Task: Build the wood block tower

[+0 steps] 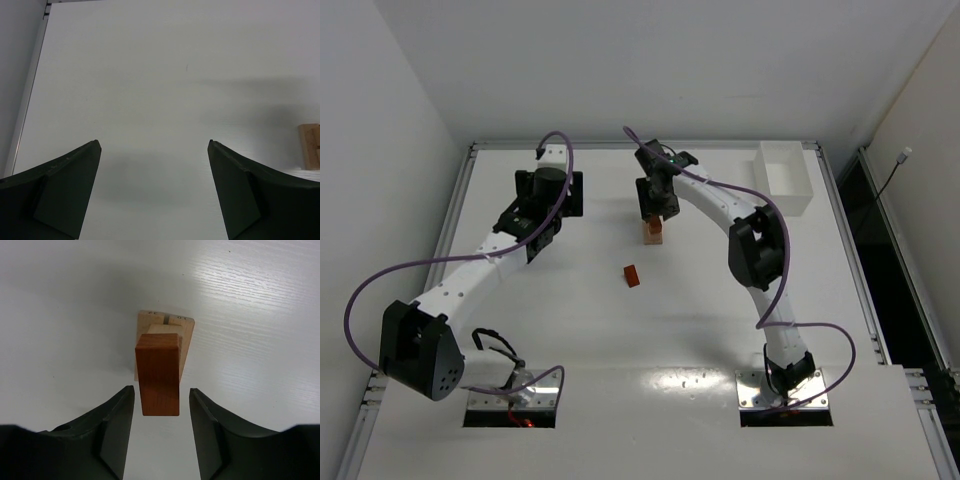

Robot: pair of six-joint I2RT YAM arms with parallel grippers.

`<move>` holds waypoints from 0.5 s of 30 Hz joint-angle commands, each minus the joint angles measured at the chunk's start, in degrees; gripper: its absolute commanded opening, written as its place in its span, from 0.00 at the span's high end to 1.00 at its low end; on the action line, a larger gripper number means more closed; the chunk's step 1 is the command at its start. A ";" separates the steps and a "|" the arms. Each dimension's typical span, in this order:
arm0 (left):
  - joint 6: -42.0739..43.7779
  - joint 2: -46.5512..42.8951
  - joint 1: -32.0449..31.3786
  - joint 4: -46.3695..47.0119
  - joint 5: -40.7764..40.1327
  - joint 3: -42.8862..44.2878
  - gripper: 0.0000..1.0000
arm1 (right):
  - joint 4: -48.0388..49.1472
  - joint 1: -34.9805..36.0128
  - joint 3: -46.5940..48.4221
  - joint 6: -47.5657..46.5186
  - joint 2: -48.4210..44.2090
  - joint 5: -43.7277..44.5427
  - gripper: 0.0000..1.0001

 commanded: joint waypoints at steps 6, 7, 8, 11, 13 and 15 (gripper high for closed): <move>0.36 0.47 -0.29 2.19 0.09 0.42 0.14 | 1.83 -0.24 2.12 -0.69 -0.04 -0.68 0.51; 0.36 0.47 -0.29 2.19 0.09 0.42 0.14 | 1.83 -0.24 2.64 -1.22 -0.04 -0.68 0.49; 0.36 0.47 -0.29 2.19 0.09 0.42 0.14 | 1.83 -0.76 2.65 -1.22 -0.56 -1.28 0.47; 0.36 0.47 -0.29 2.19 -0.51 0.42 0.14 | 2.36 -0.76 2.65 -1.75 -1.18 -2.69 0.44; -0.24 0.47 -0.29 2.19 -1.13 0.42 0.14 | 2.88 -1.90 2.65 -2.36 -3.19 -3.83 0.43; -0.25 0.47 -0.29 2.19 -1.75 0.42 0.14 | 3.49 -2.52 2.04 -3.07 -5.04 -5.06 0.43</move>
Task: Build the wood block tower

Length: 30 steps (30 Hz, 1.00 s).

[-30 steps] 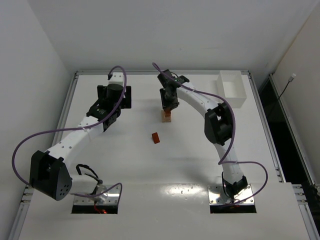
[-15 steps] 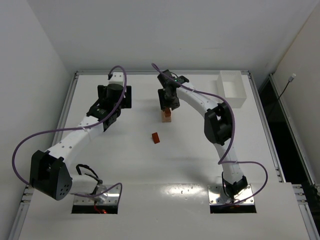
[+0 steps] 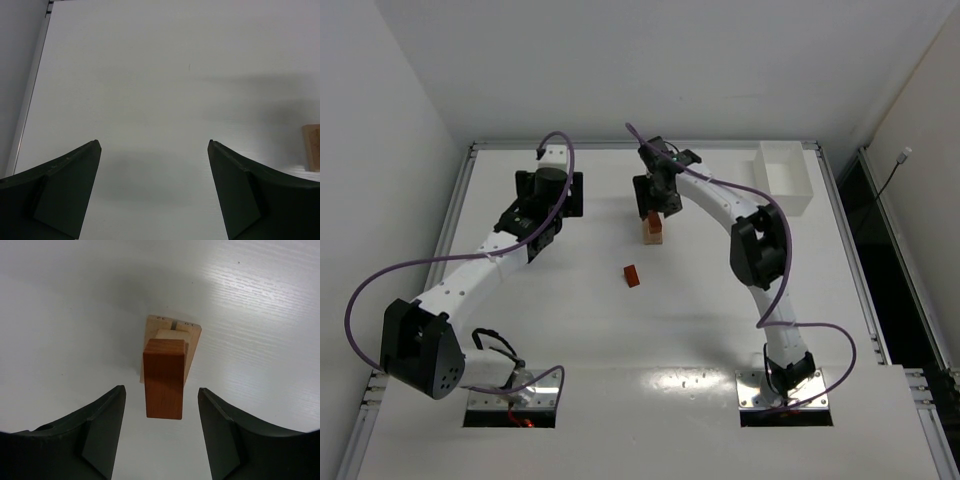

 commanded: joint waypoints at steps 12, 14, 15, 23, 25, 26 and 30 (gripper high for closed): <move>-0.68 3.99 4.72 -13.17 30.85 5.14 0.00 | 10.99 -6.43 -22.49 -20.71 -29.18 -0.12 0.38; 1.96 3.20 4.72 -11.86 40.17 2.52 0.00 | 12.57 -9.76 -28.29 -22.12 -32.79 2.16 0.42; 1.97 2.68 4.72 -11.85 47.26 2.50 0.00 | 13.28 -11.00 -29.96 -23.00 -33.76 2.17 0.42; 15.91 15.21 3.32 -19.49 59.63 7.07 0.36 | 14.42 -21.46 -37.62 -25.91 -37.81 -0.55 0.43; 19.18 17.95 2.62 -20.29 59.03 8.21 0.39 | 14.42 -24.10 -38.32 -25.91 -38.34 -1.78 0.43; 22.24 18.75 2.01 -20.29 58.33 8.22 0.39 | 14.42 -24.89 -38.33 -25.91 -38.34 -2.57 0.43; 27.36 21.91 1.47 -20.81 57.79 9.35 0.41 | 14.42 -28.14 -39.56 -26.52 -39.48 -5.74 0.43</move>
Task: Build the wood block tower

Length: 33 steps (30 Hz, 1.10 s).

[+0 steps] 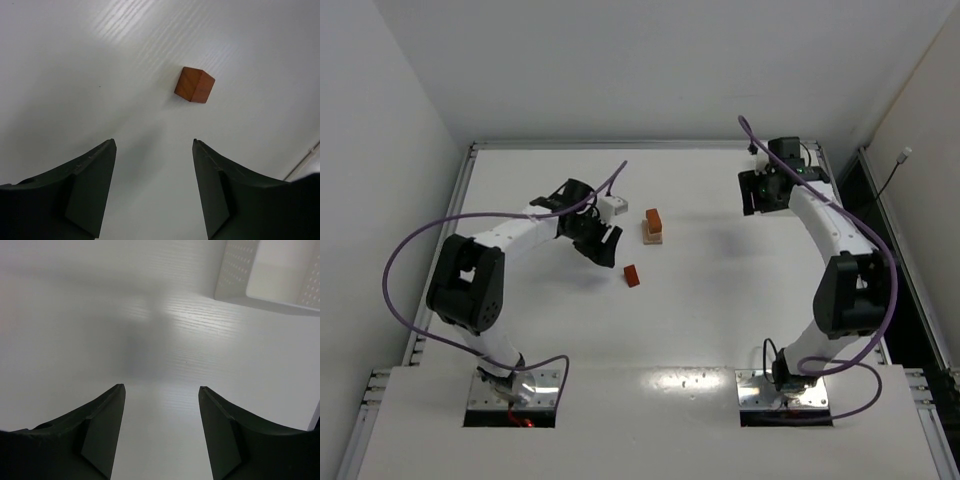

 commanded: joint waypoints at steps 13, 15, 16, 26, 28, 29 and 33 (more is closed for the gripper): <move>16.03 3.37 -6.40 -1.76 3.75 5.23 0.42 | 1.94 -4.93 -5.60 -1.52 -7.48 -7.21 0.43; 16.72 3.99 -7.01 -2.37 3.75 5.77 0.42 | 1.94 -4.93 -5.60 -1.52 -7.48 -7.21 0.43; 17.34 4.60 -7.02 -2.38 3.75 6.29 0.42 | 1.94 -5.54 -5.60 -1.52 -7.48 -7.73 0.43; 18.84 9.52 -9.74 -2.90 4.28 10.16 0.48 | 1.42 -6.60 -5.07 -1.52 -6.96 -8.79 0.43; 19.37 10.14 -9.74 -2.90 4.28 10.68 0.49 | 1.42 -6.60 -4.54 -1.52 -6.96 -8.79 0.43; 19.37 10.76 -9.74 -3.60 4.28 10.69 0.52 | 1.42 -7.12 -4.54 -1.52 -6.96 -8.79 0.43; 19.89 11.90 -9.74 -4.22 4.28 11.30 0.53 | 1.42 -7.13 -4.02 -1.52 -6.43 -8.79 0.43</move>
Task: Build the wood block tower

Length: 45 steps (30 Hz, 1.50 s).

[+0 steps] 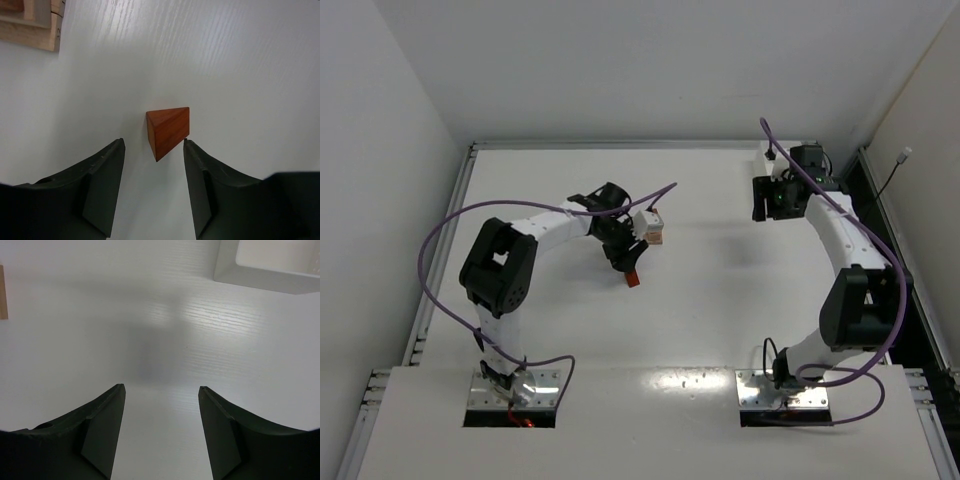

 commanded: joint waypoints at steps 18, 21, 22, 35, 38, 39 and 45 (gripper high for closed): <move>2.45 4.21 -0.43 -1.47 1.13 3.05 1.00 | 1.18 -1.47 3.75 -0.16 1.30 -1.95 0.43; 1.32 1.67 -0.43 -0.42 0.43 2.44 1.00 | 1.18 -1.47 3.75 0.46 1.82 -5.02 0.43; 0.79 -1.30 -0.43 1.58 -0.45 1.82 1.00 | 1.18 -1.47 3.75 0.98 2.61 -6.60 0.43; -0.28 -42.18 -6.40 42.71 -19.60 -29.28 1.00 | 16.56 -2.53 8.05 16.01 17.37 -56.45 0.35; 9.02 -47.09 -10.17 47.81 -23.66 -38.24 1.00 | 17.51 -2.00 10.43 17.24 20.01 -57.05 0.33; 14.96 -48.16 -11.15 49.75 -24.88 -40.96 1.00 | 17.52 -2.00 10.43 17.24 20.02 -57.06 0.33; 29.78 -48.36 -15.64 64.25 -32.97 -57.32 1.00 | 15.51 -2.00 11.93 17.24 20.19 -55.39 0.32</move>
